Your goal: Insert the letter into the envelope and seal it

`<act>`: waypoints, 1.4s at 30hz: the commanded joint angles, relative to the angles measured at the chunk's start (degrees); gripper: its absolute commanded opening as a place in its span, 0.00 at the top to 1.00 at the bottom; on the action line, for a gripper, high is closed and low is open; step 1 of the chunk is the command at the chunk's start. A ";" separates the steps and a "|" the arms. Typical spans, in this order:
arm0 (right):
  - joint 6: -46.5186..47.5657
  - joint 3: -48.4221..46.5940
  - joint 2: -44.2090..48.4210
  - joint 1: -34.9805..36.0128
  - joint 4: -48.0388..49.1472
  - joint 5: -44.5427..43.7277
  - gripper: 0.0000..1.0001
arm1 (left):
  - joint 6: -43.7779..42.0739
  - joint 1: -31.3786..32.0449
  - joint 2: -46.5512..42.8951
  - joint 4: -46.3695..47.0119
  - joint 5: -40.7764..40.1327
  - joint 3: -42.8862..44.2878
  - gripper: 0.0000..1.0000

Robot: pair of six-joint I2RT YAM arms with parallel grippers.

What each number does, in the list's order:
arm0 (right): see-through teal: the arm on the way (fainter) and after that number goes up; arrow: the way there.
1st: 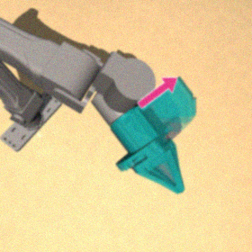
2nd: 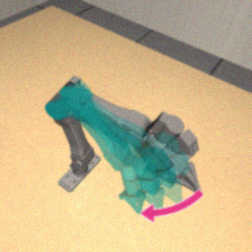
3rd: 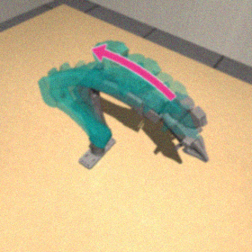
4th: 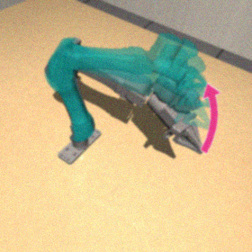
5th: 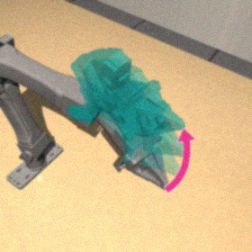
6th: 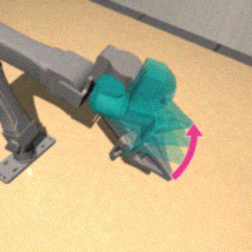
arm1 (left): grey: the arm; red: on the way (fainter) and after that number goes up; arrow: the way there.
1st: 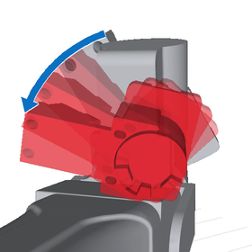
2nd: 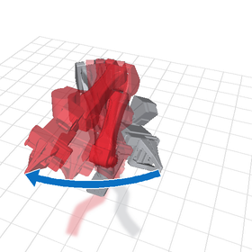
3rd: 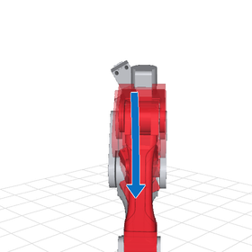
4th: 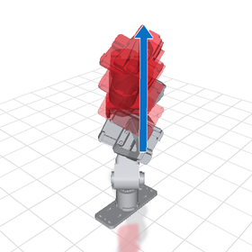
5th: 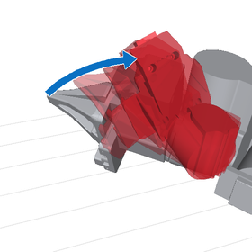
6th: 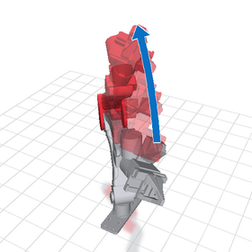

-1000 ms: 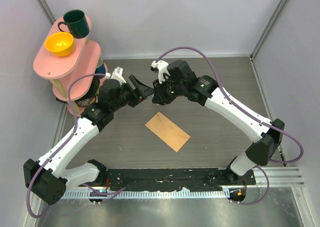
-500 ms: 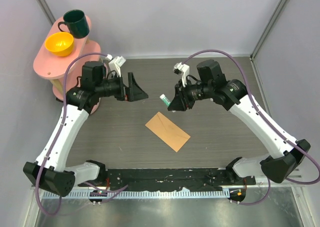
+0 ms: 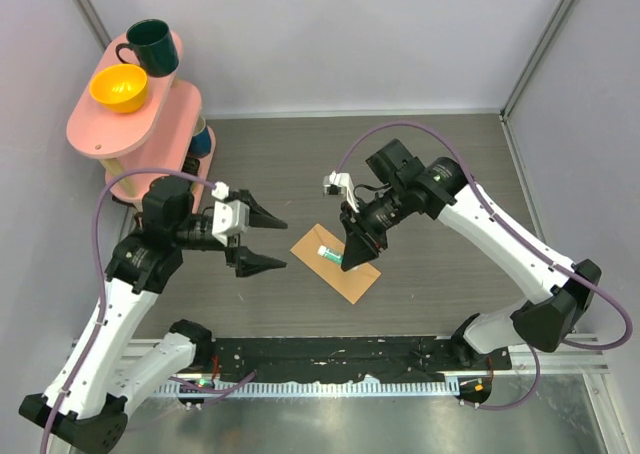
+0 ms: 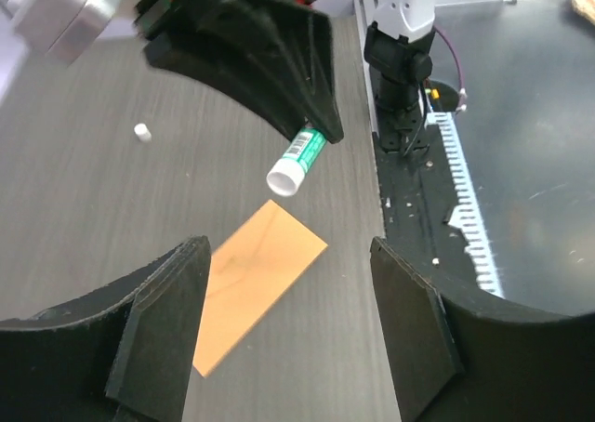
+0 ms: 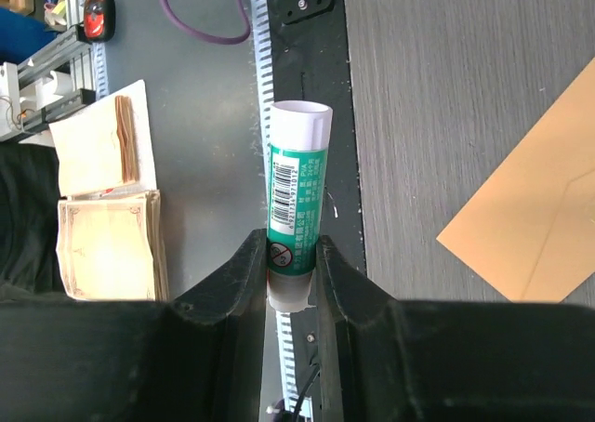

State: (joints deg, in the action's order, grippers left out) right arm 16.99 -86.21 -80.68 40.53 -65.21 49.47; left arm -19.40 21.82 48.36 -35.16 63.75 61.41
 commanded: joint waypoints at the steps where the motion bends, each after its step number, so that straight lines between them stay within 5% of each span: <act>1: 4.27 -5.36 -2.02 1.03 -3.69 2.38 0.99 | -14.68 4.36 -1.95 6.84 0.60 -3.30 0.29; 16: 9.37 -8.88 -5.53 5.70 -9.76 1.24 0.99 | -35.70 14.91 -5.47 12.39 -6.35 -9.81 0.41; 22: 9.55 -9.15 -5.98 6.22 -9.50 1.59 0.99 | -52.13 22.11 -3.98 0.99 -10.21 -8.33 0.46; 42: 10.96 -9.94 -6.59 8.33 -10.55 2.12 0.99 | -49.16 25.20 -2.74 6.15 -13.30 -9.20 0.61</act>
State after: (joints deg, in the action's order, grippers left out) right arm 27.11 -93.58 -87.15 48.58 -75.57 50.24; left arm -69.34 46.83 45.87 -32.08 49.91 51.90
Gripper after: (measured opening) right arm 0.270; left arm 0.411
